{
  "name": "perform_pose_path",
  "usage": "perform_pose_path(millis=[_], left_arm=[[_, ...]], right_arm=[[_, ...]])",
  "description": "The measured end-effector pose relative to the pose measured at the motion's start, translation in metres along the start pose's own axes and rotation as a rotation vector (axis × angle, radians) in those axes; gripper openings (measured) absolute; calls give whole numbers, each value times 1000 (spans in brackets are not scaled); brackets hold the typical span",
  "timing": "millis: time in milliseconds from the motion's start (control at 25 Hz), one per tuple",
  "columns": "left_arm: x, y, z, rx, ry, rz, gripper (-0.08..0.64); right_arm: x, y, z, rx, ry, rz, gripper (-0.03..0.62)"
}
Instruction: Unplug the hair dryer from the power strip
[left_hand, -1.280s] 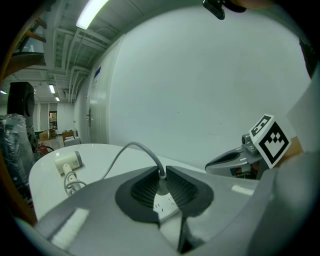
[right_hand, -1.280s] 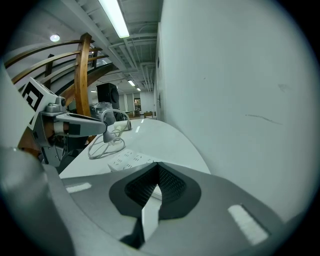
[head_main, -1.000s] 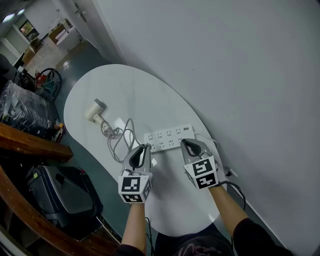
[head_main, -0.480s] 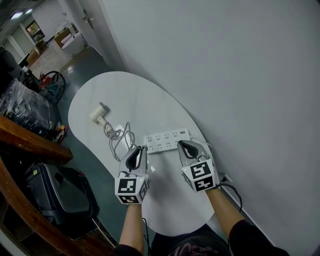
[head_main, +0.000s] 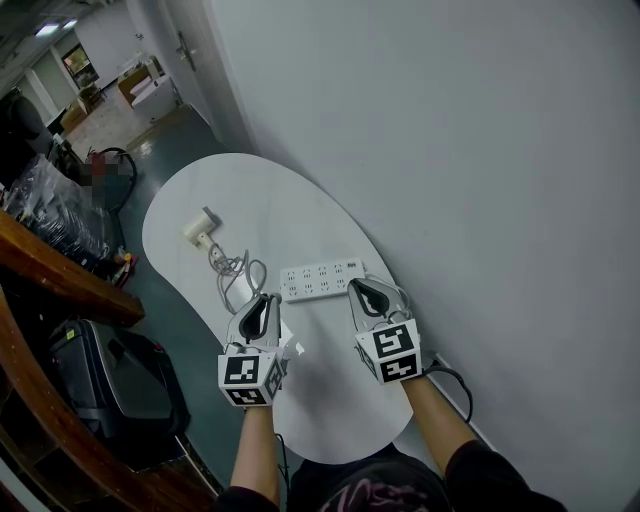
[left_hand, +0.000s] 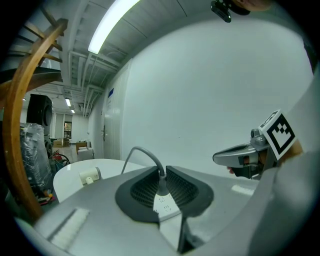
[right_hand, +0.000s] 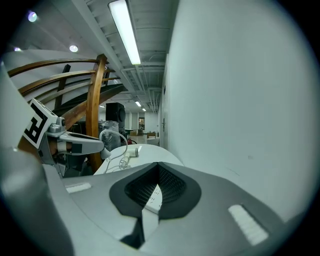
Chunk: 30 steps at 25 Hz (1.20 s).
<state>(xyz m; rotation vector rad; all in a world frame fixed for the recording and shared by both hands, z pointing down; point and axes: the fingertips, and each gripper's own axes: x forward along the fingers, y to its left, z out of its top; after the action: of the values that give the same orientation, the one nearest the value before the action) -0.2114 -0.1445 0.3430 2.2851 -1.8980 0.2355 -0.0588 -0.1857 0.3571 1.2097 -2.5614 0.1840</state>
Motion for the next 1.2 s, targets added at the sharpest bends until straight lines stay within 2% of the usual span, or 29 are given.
perform_pose_path(millis=[360, 480, 760, 1200], left_arm=[[-42, -10, 31, -17, -65, 52, 48], [-54, -15, 37, 9, -82, 57, 48], [-82, -23, 56, -21, -140, 93, 48], [-105, -37, 72, -7, -187, 124, 48]], right_arm=[[-36, 11, 36, -10, -99, 14, 17], [-48, 13, 41, -2, -126, 16, 16], [-77, 11, 55, 23, -182, 19, 17], [-99, 17, 68, 19, -232, 55, 15]])
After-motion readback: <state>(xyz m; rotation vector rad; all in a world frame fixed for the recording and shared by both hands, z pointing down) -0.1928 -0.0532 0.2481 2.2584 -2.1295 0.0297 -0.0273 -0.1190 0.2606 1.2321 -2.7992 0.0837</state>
